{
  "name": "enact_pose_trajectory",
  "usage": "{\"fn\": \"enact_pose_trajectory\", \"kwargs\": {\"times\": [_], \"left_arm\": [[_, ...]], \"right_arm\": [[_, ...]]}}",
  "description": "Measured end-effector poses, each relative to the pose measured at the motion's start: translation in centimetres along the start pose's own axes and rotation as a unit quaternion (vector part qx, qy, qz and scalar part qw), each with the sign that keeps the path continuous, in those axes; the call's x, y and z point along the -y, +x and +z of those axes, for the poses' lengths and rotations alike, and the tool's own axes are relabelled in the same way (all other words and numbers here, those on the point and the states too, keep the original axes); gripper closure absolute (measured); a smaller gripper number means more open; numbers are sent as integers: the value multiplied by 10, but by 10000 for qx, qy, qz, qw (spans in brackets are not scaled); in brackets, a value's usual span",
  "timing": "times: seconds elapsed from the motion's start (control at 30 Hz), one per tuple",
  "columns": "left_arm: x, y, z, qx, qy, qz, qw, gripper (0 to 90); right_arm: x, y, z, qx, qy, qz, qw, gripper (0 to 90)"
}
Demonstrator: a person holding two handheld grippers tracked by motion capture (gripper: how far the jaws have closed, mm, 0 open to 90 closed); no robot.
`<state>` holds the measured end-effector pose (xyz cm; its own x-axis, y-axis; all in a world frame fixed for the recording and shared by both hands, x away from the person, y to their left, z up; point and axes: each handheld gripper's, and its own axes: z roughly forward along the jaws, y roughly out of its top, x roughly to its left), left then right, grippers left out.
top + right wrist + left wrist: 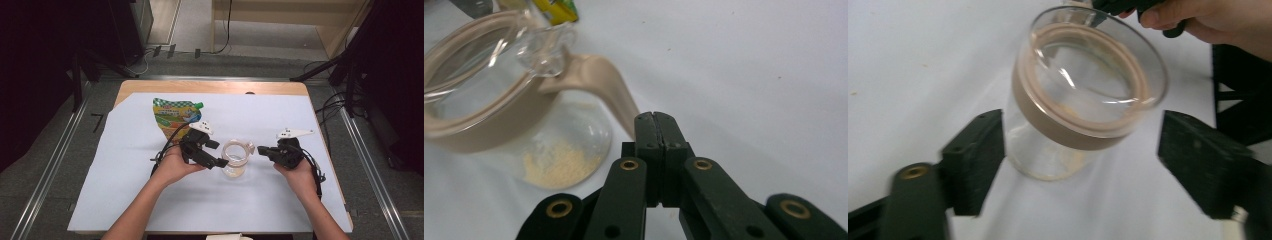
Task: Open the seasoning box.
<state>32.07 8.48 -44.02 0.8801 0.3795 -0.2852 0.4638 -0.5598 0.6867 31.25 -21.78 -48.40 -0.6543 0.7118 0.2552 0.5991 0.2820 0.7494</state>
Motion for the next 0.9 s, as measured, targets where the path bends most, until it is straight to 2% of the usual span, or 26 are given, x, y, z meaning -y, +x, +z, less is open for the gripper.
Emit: {"fn": "enact_pose_trajectory", "kwargs": {"times": [0.07, 0.17, 0.23, 0.27, 0.3, 0.33, 0.43, 0.5, 0.73, 0.8, 0.9], "left_arm": [[0, 2, 3, -35, 16, 1, 10000, 157], [1, 2, 7, 143, -114, -72, 9998, 155], [1, -1, 11, 223, -81, 13, 9997, 165], [1, -4, 14, 190, -44, 105, 9998, 168], [1, -4, 14, 190, -44, 105, 9998, 163], [0, -8, 18, -32, 6, 192, 9998, 162], [2, -7, 22, -35, -89, 158, 9998, 156], [2, -7, 26, -87, -70, 213, 9997, 151], [1, -14, 41, -446, -37, 350, 9984, 100], [1, -15, 44, -471, -131, 334, 9982, 92], [0, -16, 43, -530, -139, 350, 9979, 93]], "right_arm": [[-2, -3, 6, -13, -6, 63, 10000, 900], [-2, -5, 14, -65, -1, 194, 9998, 900], [-1, -4, 20, -67, 93, 164, 9998, 900], [0, -4, 23, -55, 132, 134, 9998, 900], [0, -4, 23, -55, 132, 134, 9998, 900], [0, -3, 28, 2, 161, 110, 9998, 900], [1, -6, 32, -44, 127, 214, 9997, 900], [1, -5, 33, -3, 171, 222, 9996, 900], [2, -3, 32, 92, 180, 217, 9996, 900], [2, -2, 31, 99, 170, 216, 9996, 900], [2, -2, 31, 92, 165, 230, 9996, 900]]}}
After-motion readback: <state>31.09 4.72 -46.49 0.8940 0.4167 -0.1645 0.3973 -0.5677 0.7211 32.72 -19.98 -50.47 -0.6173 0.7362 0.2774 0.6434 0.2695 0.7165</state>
